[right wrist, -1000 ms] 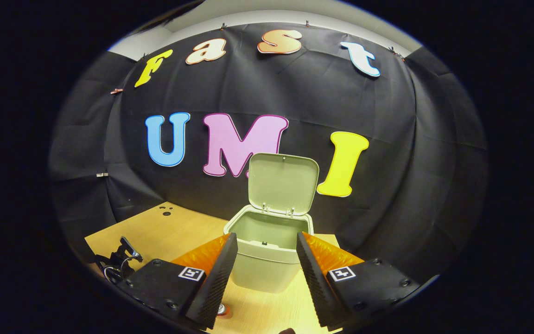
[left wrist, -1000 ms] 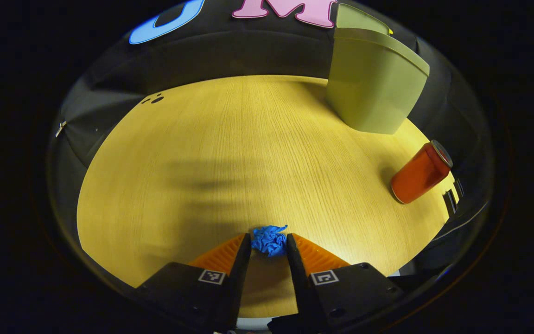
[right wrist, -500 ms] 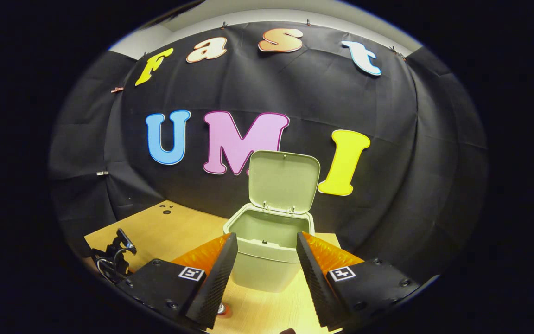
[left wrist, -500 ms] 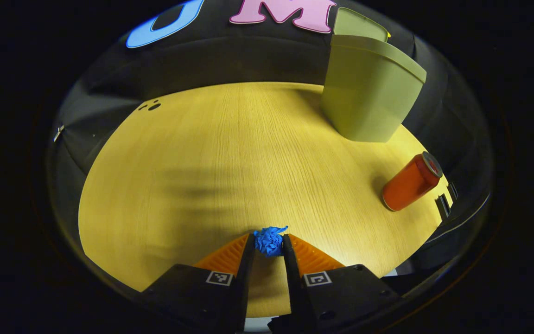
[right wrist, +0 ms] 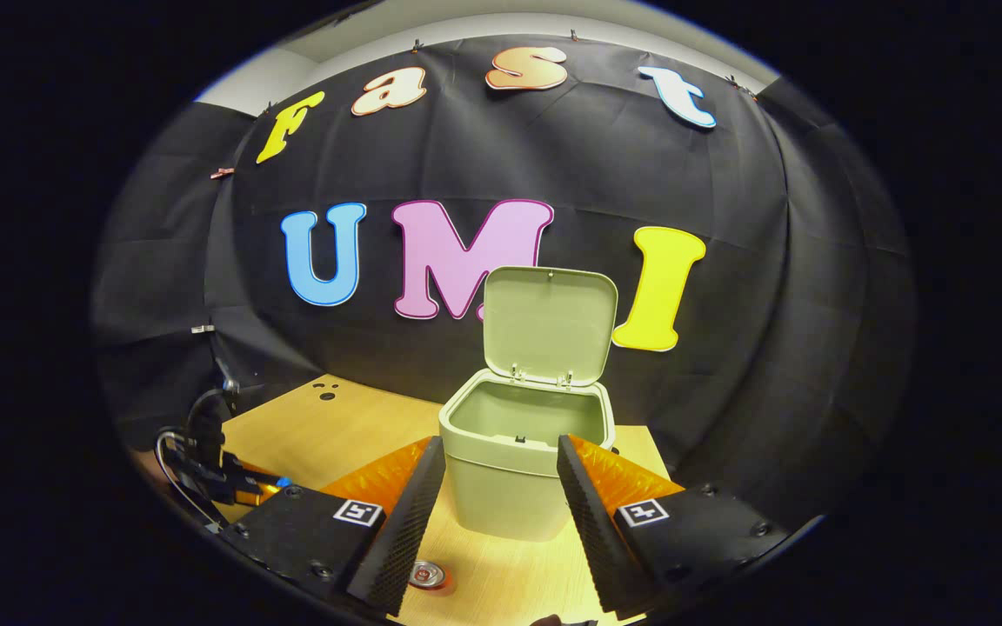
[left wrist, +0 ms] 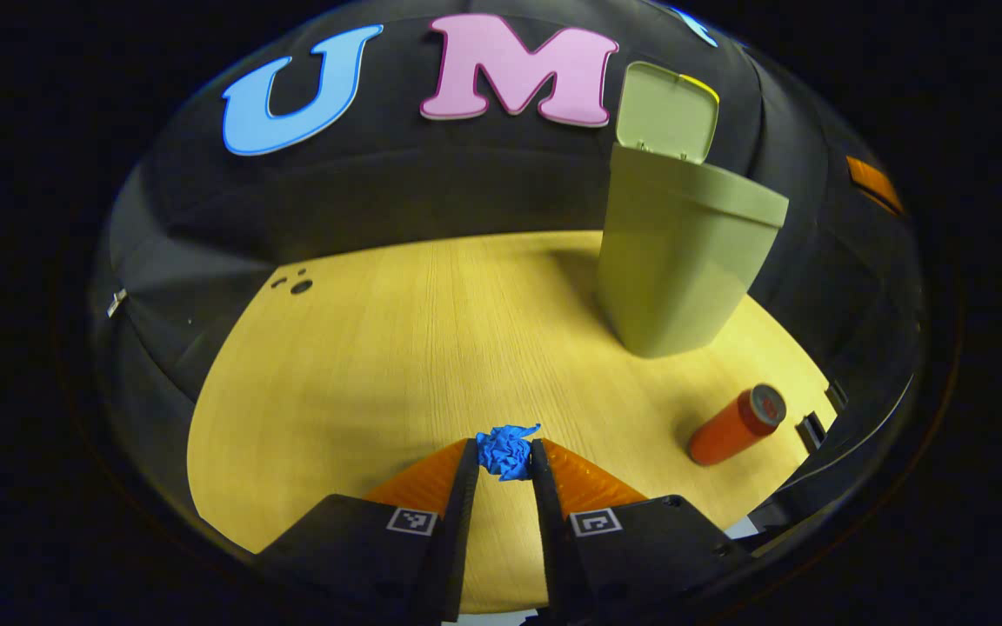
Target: Press the lid of the desktop garbage bin to open it, pick up the crumpled paper on the desktop and throw it into the bin, then pick up the pop can on the desktop and drop it into the bin, and finally close the garbage bin lid.
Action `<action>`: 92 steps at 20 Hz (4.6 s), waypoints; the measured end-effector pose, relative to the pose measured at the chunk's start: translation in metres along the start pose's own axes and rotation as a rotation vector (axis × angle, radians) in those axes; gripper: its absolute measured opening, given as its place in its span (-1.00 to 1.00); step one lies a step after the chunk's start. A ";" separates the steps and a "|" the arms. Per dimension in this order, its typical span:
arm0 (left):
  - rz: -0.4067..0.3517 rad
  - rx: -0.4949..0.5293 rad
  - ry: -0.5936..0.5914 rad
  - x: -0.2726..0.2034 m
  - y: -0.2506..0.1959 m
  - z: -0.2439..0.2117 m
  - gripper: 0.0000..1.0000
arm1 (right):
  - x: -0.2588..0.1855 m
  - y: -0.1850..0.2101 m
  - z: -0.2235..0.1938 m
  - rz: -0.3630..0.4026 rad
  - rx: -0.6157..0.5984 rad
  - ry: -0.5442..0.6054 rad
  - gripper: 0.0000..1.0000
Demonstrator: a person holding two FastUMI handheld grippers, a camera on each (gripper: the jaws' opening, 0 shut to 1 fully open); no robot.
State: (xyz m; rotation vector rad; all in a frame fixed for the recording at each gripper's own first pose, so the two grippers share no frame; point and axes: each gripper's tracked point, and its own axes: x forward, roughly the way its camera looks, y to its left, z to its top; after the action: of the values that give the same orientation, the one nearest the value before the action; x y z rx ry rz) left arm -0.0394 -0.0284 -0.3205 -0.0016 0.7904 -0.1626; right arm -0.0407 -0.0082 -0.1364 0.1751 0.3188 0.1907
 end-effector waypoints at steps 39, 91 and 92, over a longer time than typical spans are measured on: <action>-0.388 0.212 -0.357 0.068 -0.209 0.270 -0.19 | -0.042 0.027 -0.073 0.000 0.099 0.124 0.73; 0.029 -0.048 -0.405 -0.065 0.007 0.166 0.92 | 0.014 0.092 -0.232 0.229 -0.008 0.483 0.98; 0.037 -0.060 -0.395 -0.067 0.011 0.160 0.93 | 0.013 0.094 -0.237 0.234 -0.007 0.493 0.97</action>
State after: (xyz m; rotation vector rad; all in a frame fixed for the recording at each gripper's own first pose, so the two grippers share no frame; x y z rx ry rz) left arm 0.0290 -0.0175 -0.1611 -0.0738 0.4002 -0.0986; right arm -0.1203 0.1183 -0.3429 0.1564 0.7889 0.4684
